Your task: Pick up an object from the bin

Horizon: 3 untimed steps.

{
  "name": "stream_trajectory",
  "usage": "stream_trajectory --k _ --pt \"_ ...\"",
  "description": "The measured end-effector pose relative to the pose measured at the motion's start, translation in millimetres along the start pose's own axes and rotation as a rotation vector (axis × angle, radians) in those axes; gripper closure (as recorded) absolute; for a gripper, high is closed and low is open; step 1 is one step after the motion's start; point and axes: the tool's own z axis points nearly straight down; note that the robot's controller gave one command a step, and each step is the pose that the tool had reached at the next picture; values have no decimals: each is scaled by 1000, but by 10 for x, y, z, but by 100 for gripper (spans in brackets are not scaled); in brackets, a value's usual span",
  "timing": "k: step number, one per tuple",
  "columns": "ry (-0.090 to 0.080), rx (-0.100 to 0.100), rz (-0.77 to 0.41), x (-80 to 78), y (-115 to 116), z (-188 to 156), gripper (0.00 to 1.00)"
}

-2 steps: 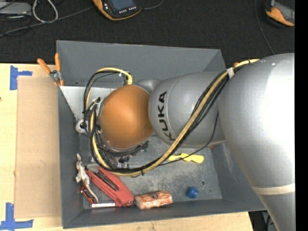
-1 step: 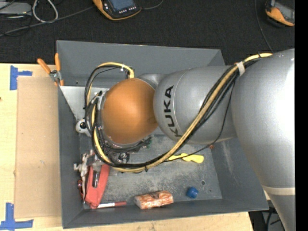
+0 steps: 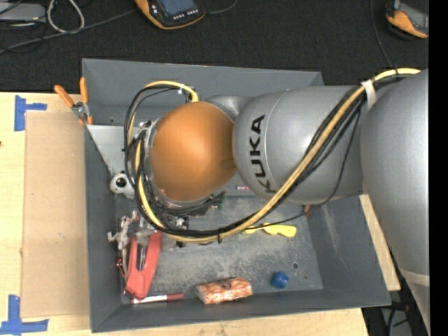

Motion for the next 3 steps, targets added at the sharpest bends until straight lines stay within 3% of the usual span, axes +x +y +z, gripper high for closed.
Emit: stream_trajectory --k 2,3 --pt "-5 2 6 -12 -17 -771 100" --pt "-3 -1 9 -10 -10 -871 100"
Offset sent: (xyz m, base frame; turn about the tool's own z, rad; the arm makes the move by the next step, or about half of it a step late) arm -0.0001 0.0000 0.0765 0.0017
